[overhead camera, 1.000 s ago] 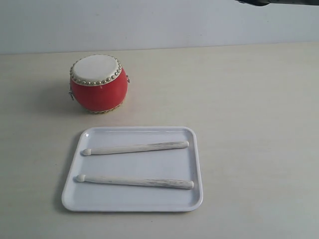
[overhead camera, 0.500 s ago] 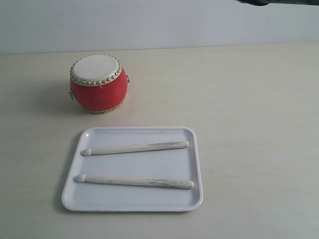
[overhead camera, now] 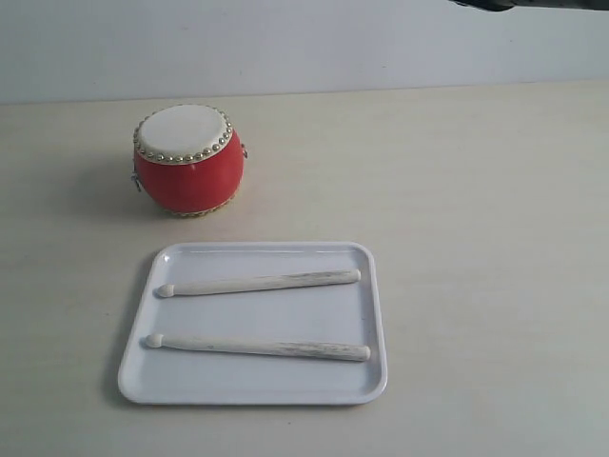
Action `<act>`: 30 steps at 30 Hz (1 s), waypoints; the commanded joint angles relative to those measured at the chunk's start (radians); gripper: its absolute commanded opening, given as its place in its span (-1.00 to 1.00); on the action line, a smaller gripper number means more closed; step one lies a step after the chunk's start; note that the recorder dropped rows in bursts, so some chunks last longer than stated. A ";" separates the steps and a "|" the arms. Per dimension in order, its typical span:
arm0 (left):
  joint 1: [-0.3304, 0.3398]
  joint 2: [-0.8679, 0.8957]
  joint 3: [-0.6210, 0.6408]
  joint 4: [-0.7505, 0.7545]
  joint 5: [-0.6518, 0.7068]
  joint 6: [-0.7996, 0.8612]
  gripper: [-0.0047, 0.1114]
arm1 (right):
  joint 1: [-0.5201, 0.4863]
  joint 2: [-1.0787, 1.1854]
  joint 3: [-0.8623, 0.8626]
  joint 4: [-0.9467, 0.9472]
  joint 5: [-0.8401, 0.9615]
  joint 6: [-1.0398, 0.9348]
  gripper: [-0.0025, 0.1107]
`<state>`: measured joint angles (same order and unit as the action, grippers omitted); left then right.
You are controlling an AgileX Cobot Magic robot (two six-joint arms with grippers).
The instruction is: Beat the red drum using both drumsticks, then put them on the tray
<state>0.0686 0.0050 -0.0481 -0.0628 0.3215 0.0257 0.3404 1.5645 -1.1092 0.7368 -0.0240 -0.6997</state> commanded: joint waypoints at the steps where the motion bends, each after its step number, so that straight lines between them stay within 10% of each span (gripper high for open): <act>1: -0.021 -0.005 0.012 0.009 -0.013 -0.012 -0.91 | -0.003 0.001 0.006 -0.003 -0.009 -0.001 -0.96; 30: -0.131 -0.005 0.048 0.052 0.033 -0.063 -0.91 | -0.003 0.001 0.006 -0.003 -0.009 -0.001 -0.96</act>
<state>-0.0572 0.0050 -0.0035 -0.0155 0.3566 -0.0336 0.3404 1.5645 -1.1092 0.7368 -0.0240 -0.6997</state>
